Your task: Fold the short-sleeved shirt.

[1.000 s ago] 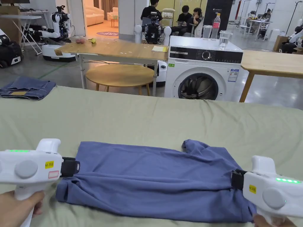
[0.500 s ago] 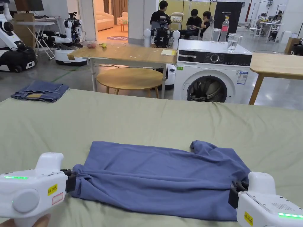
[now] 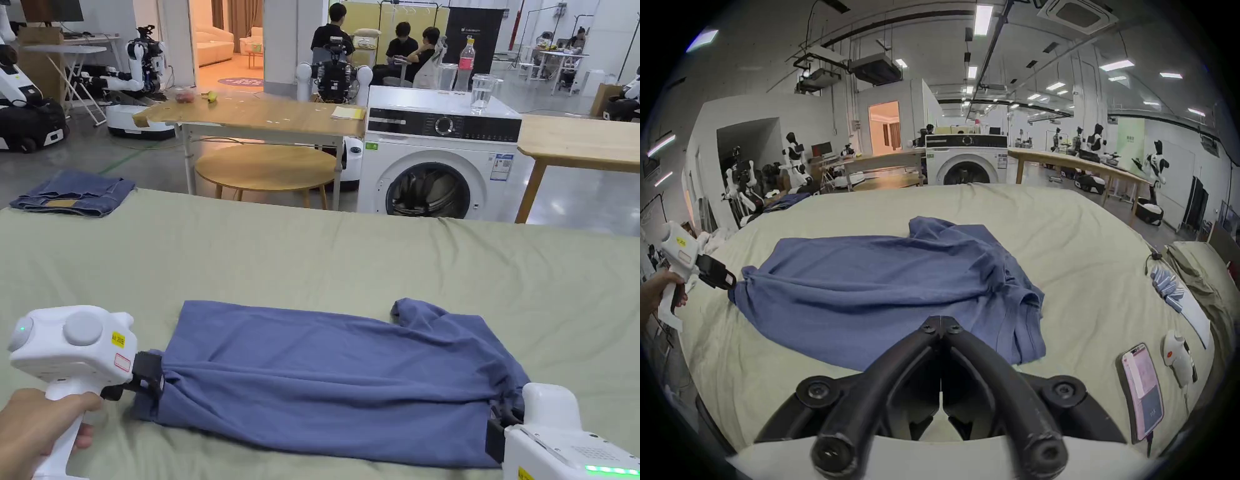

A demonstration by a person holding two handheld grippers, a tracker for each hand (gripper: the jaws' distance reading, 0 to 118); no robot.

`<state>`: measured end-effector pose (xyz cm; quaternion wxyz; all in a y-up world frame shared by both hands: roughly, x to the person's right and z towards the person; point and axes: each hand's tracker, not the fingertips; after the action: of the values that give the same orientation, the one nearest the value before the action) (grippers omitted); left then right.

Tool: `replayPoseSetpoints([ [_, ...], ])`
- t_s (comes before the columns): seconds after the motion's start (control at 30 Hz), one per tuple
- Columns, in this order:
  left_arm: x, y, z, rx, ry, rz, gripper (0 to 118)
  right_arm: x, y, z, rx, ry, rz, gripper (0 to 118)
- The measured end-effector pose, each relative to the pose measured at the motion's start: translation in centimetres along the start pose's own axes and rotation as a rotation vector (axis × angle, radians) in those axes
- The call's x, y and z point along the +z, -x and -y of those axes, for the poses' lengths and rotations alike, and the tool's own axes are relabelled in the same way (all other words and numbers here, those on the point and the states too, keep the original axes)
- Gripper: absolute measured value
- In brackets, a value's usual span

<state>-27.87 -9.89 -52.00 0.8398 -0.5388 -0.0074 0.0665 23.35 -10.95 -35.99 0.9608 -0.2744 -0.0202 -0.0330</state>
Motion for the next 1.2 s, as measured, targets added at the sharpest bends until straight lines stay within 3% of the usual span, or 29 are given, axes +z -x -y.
replayPoseSetpoints([
  [0.13,-2.6,-0.5,0.9,-0.034,0.121,-0.059,57,-0.3,-0.6,0.7,0.002,0.023,0.012,0],
  [0.3,-1.9,-1.1,2.0,-0.061,0.056,-0.058,53,-0.6,-0.7,1.1,0.002,0.042,0.013,0],
  [0.4,-1.5,-0.4,2.4,-0.053,0.038,-0.011,34,-0.7,-0.7,1.2,-0.001,0.05,0.007,0],
  [0.53,-1.5,-0.5,3.5,-0.074,0.008,0.002,0,-0.9,-0.6,1.2,-0.005,0.059,0.006,0],
  [0.57,-1.6,-0.7,3.8,-0.107,-0.009,-0.054,0,-0.9,-0.6,1.3,-0.008,0.061,0.004,0],
  [0.8,0.4,1.6,4.2,-0.054,-0.064,0.047,0,-1.3,-2.6,-0.4,-0.018,0.101,0.062,0],
  [0.87,1.4,1.9,4.4,-0.064,-0.089,0.059,0,-1.7,-4.0,-1.3,-0.018,0.124,0.086,15],
  [0.93,2.5,2.2,4.8,-0.067,-0.122,0.068,0,-2.5,-5.2,-2.0,-0.02,0.176,0.118,40],
  [1.07,3.7,3.0,5.1,-0.072,-0.144,0.082,0,-4.9,-7.4,-2.9,-0.022,0.256,0.117,51],
  [1.2,3.7,3.0,5.2,-0.082,-0.152,0.086,0,-9.1,-8.3,-2.4,0.005,0.414,0.069,52],
])
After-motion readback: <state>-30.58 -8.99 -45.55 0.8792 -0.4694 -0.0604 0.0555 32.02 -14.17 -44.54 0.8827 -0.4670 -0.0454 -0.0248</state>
